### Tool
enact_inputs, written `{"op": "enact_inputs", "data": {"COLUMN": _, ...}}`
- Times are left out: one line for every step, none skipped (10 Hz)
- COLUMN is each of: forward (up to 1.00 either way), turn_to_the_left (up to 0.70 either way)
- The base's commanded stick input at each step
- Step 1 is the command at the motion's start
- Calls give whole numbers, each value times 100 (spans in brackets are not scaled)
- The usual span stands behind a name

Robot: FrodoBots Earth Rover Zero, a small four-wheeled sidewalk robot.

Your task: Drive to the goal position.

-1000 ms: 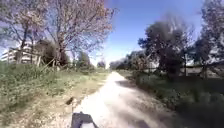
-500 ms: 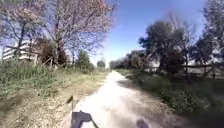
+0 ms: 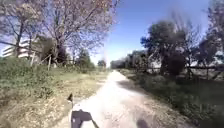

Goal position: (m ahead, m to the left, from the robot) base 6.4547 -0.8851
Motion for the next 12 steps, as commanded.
{"op": "enact_inputs", "data": {"forward": 50, "turn_to_the_left": 0}}
{"op": "enact_inputs", "data": {"forward": 50, "turn_to_the_left": -32}}
{"op": "enact_inputs", "data": {"forward": 50, "turn_to_the_left": -50}}
{"op": "enact_inputs", "data": {"forward": 50, "turn_to_the_left": -34}}
{"op": "enact_inputs", "data": {"forward": 50, "turn_to_the_left": 0}}
{"op": "enact_inputs", "data": {"forward": 50, "turn_to_the_left": 0}}
{"op": "enact_inputs", "data": {"forward": 50, "turn_to_the_left": 0}}
{"op": "enact_inputs", "data": {"forward": 50, "turn_to_the_left": 0}}
{"op": "enact_inputs", "data": {"forward": 50, "turn_to_the_left": 0}}
{"op": "enact_inputs", "data": {"forward": 50, "turn_to_the_left": 0}}
{"op": "enact_inputs", "data": {"forward": 50, "turn_to_the_left": 0}}
{"op": "enact_inputs", "data": {"forward": 50, "turn_to_the_left": 0}}
